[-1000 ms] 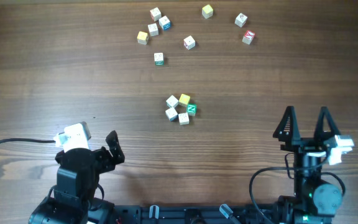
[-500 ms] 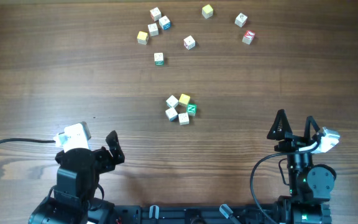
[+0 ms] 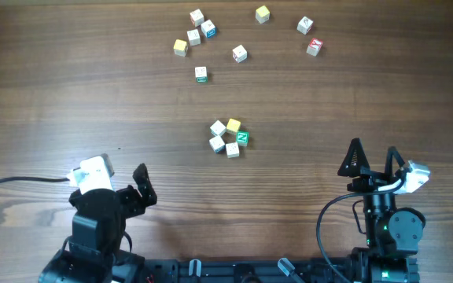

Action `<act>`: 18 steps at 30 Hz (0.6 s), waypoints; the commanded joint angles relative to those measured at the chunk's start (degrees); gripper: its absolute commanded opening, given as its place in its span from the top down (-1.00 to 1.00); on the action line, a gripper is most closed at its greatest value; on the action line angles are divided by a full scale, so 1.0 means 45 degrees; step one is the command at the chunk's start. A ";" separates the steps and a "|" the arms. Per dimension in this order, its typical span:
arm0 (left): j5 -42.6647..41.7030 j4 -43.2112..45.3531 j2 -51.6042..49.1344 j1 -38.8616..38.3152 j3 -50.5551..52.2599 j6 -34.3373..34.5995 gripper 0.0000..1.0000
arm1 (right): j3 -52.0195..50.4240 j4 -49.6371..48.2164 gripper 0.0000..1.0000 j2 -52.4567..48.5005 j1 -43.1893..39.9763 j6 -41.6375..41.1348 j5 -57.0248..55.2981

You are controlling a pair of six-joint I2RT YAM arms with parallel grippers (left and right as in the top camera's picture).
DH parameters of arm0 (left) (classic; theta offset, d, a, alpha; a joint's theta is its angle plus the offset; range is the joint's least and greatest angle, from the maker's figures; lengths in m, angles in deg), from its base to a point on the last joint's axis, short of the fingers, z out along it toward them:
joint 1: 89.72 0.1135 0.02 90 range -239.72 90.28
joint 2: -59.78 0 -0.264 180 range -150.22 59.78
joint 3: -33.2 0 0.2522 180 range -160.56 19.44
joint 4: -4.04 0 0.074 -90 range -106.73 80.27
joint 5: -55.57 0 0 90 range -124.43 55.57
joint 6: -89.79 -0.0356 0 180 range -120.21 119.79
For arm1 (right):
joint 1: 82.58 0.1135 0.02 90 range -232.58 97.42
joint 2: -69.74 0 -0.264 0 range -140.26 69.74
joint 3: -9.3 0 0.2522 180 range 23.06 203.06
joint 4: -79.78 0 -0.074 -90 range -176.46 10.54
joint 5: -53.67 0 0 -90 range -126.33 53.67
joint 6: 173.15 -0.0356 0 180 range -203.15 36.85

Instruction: Form a circle

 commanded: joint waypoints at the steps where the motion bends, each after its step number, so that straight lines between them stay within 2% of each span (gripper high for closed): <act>1: 0.0272 0.1928 0.1404 0.0359 0.2171 -0.1141 -1.00 | -0.0005 -0.0039 -0.99 0.0073 -0.0087 -0.0097 0.0117; 5: -0.1224 0.4187 0.2710 0.1608 0.4070 -0.2225 -1.00 | -0.0005 -0.0034 -0.99 0.0073 -0.0087 -0.0097 0.0121; 11: -0.2783 0.6999 0.3089 0.3614 0.5047 -0.3944 -1.00 | -0.0005 -0.0039 -1.00 0.0073 -0.0087 -0.0097 0.0121; 18: -0.4027 1.0516 0.4333 0.4779 0.7023 -0.3978 -1.00 | -0.0005 -0.0039 -1.00 0.0073 -0.0087 -0.0097 0.0121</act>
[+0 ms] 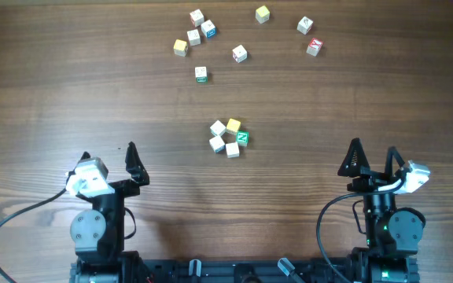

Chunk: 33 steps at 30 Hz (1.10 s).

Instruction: Form a circle

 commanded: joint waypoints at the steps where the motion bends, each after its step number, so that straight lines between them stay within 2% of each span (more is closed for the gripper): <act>1: -0.0947 0.0947 0.0602 0.0408 0.0811 -0.0423 -1.00 | -0.0005 -0.0039 -1.00 0.0073 -0.0087 -0.0092 0.0121; 8: -0.0942 0.1059 0.1103 0.0568 0.1666 -0.0549 -1.00 | -0.0005 -0.0039 -1.00 0.0073 -0.0087 -0.0092 0.0117; 13: -0.1146 0.0801 0.1103 0.0568 0.1666 -0.1991 -1.00 | -0.0005 -0.0039 -0.99 0.0073 -0.0087 -0.0092 0.0121; 33: -0.1224 0.0821 0.1088 0.0568 0.1666 -0.1987 -1.00 | -0.0005 -0.0044 -0.99 0.0068 0.0243 -0.0087 0.0160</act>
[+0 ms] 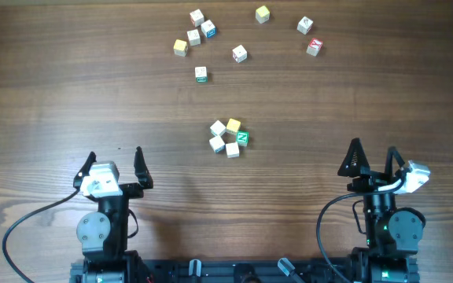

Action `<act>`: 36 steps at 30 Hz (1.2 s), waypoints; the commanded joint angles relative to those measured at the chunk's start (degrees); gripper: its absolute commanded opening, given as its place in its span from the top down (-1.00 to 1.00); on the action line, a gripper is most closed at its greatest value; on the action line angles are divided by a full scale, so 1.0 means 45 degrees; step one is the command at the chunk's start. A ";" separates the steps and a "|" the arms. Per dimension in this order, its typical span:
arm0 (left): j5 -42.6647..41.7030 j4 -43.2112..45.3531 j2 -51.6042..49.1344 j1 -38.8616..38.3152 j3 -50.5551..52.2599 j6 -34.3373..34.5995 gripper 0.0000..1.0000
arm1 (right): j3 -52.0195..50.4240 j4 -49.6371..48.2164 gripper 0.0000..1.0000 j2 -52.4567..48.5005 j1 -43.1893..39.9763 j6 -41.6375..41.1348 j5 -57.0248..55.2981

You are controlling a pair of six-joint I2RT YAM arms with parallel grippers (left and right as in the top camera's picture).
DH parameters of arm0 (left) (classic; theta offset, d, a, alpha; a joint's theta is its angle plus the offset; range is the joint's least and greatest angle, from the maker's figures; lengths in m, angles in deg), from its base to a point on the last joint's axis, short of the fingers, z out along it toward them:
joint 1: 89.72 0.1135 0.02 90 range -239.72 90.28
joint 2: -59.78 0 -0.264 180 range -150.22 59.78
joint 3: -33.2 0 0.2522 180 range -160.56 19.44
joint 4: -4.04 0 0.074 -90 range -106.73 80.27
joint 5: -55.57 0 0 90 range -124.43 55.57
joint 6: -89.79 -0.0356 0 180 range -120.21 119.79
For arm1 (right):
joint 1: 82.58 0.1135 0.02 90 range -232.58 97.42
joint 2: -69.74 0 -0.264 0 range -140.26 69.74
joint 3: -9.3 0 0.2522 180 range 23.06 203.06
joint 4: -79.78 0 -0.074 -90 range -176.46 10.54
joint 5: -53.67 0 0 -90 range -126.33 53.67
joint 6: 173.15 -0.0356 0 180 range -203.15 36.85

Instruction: Form a circle

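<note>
Small lettered cubes lie on the wooden table (69, 102). A tight cluster of several cubes (229, 137) sits at the middle, among them a yellow cube (233, 125) and a green-faced cube (242, 138). More cubes are scattered along the far edge: a group at the back left (195, 29), one white-green cube (201, 74), one white cube (239, 53), a yellow cube (263, 13), and a pair at the back right (310, 36). My left gripper (115, 161) stands open near the front left, holding nothing. My right gripper (373, 156) stands open at the front right, also holding nothing.
Both arm bases and their cables sit along the near edge of the table. Nothing but cubes lies on the wood.
The left arm has turned a little: its gripper now sits slightly lower and squarer, fingers pointing straight toward the far side. The cubes and right arm have not moved.
The left arm was first twisted to the right with its gripper near the front left. Then it stood more upright, fingers pointing away. Now it is centred over its base and open. The cubes and the right arm stayed where they were throughout.
</note>
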 commanded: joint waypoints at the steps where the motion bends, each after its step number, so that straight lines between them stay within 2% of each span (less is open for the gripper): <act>1: -0.0243 -0.0019 0.0126 0.0107 0.0068 -0.0243 -1.00 | -0.0005 -0.0039 -0.99 0.0068 0.0267 -0.0097 0.0170; 8: -0.0243 -0.0019 0.0126 0.0107 0.0068 -0.0248 -1.00 | -0.0005 -0.0039 -1.00 0.0068 0.0588 -0.0058 0.0151; 15: -0.0243 -0.0019 0.0126 0.0107 0.0068 -0.0248 -1.00 | -0.0005 -0.0019 -1.00 -0.0102 0.1073 0.3973 0.0418; 36: -0.0243 -0.0019 0.0126 0.0107 0.0068 -0.0248 -1.00 | -0.0005 -0.0083 -0.99 0.0160 0.1219 0.4673 0.0452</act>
